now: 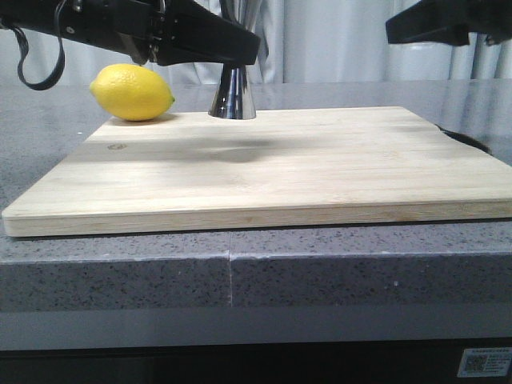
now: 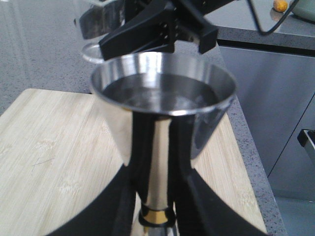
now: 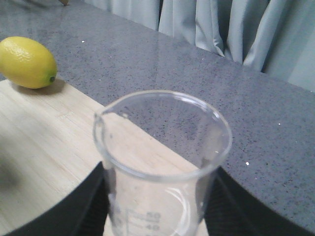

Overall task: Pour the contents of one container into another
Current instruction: 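Tilt the beaker upright with the right gripper and move it away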

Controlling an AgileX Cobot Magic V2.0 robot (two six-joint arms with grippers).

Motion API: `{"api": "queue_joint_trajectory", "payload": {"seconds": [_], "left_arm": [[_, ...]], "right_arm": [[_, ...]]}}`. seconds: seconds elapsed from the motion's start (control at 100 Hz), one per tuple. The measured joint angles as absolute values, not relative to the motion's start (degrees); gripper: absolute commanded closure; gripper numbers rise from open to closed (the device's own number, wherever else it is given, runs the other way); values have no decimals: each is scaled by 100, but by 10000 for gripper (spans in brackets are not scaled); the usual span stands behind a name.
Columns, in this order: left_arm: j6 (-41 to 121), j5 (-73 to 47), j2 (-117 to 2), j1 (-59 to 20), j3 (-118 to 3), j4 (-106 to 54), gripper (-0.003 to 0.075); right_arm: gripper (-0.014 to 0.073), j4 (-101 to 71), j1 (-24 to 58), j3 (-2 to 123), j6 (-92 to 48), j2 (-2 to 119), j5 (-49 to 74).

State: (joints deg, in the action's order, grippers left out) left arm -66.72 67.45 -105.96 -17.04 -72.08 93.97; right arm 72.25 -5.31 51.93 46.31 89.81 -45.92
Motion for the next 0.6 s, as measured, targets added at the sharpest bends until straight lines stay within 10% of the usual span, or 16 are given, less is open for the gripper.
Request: {"api": "queue_joint_trajectory", "payload": {"seconds": [0.6], "left_arm": [[-6672,6745,-10596,-1704,-7208,9397,608]], "right_arm": [[431,6440,-531,5193,3707,10301,-5024]]}}
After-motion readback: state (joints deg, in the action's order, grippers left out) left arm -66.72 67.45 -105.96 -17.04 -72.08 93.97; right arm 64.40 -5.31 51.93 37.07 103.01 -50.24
